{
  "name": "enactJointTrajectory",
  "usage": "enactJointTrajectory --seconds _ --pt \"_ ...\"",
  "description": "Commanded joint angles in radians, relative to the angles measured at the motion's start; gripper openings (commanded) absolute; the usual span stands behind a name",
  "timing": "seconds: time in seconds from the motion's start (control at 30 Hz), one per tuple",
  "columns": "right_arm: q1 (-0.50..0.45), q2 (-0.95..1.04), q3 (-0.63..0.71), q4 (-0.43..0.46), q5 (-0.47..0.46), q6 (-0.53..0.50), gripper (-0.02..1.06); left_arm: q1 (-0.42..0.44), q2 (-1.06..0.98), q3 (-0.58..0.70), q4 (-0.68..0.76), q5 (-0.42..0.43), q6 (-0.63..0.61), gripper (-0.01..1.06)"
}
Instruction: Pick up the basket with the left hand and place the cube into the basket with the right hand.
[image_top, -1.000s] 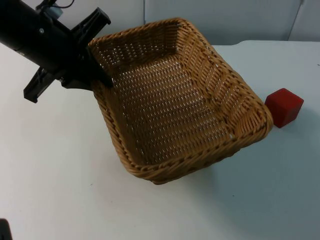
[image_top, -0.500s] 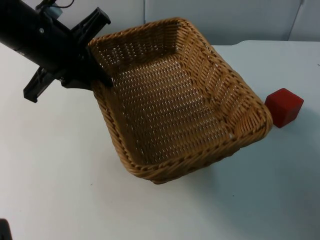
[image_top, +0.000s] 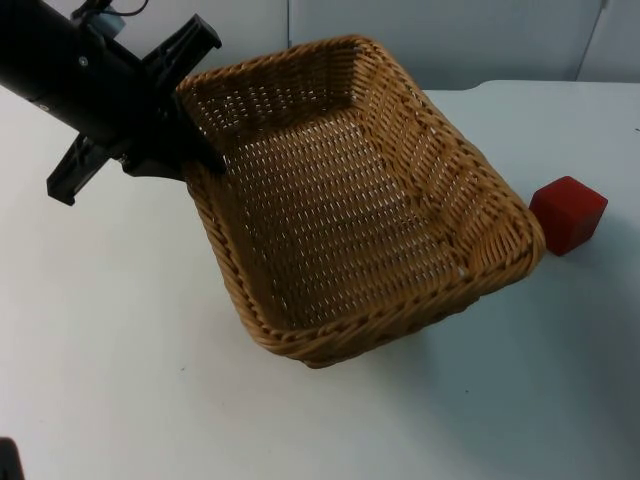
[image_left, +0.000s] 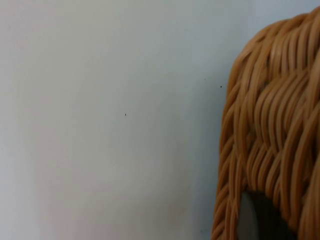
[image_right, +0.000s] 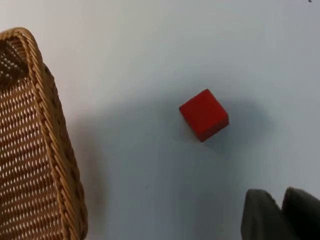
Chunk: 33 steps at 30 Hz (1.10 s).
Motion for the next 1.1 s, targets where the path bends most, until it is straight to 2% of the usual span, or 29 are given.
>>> enactJointTrajectory --seconds 0.0,0.2,0.23,0.3,0.33,0.4,0.47,0.6,0.7,0.73,0.8,0.87,0.93,1.0,1.07 --pt "0.015 0.027 -0.017 -0.017 0.012 -0.011 0.14 -0.007 -0.017 -0.011 -0.032 0.009 -0.008 0.0" --pt "0.066 0.093 -0.017 -0.028 -0.054 -0.039 0.16 -0.007 -0.017 -0.011 -0.032 0.009 -0.008 0.0" --pt "0.073 0.102 -0.017 -0.032 -0.07 -0.04 0.21 -0.007 -0.017 -0.011 -0.032 0.009 -0.008 0.0" --pt "0.09 0.116 -0.017 -0.054 -0.095 -0.036 0.4 -0.007 -0.017 -0.011 -0.032 0.009 -0.008 0.0" --pt "0.09 0.116 -0.017 -0.054 -0.095 -0.036 0.4 -0.007 -0.017 -0.011 -0.032 0.009 -0.008 0.0" --pt "0.099 0.128 -0.017 -0.106 -0.112 0.007 0.61 -0.007 -0.017 -0.011 -0.032 0.009 -0.008 0.0" --pt "0.101 0.135 -0.017 -0.171 -0.121 0.085 0.75 -0.007 -0.017 -0.011 -0.03 0.009 -0.008 0.0" --pt "0.101 0.137 -0.017 -0.238 -0.125 0.163 0.79 -0.007 -0.015 -0.011 -0.03 0.009 -0.008 0.0" --pt "0.101 0.141 -0.017 -0.237 -0.123 0.215 0.79 -0.007 -0.013 -0.011 -0.03 0.009 -0.008 0.0" --pt "0.101 0.141 -0.017 -0.228 -0.123 0.241 0.79 -0.007 -0.013 -0.011 -0.03 0.009 -0.008 0.0" --pt "0.101 0.141 -0.015 -0.148 -0.121 0.244 0.79 -0.007 -0.013 -0.011 -0.03 0.009 -0.008 0.0" --pt "0.101 0.143 -0.015 -0.059 -0.121 0.198 0.79 -0.007 -0.013 -0.011 -0.03 0.009 -0.008 0.0" --pt "0.105 0.149 -0.015 -0.026 -0.121 0.163 0.78 -0.007 -0.013 -0.011 -0.03 0.009 -0.008 0.0" --pt "0.129 0.183 -0.015 -0.041 -0.116 0.146 0.77 -0.007 -0.013 -0.011 -0.03 0.009 -0.008 0.0" --pt "0.148 0.236 -0.015 -0.061 -0.101 0.201 0.77 -0.007 -0.013 -0.011 -0.03 0.009 -0.008 0.0"
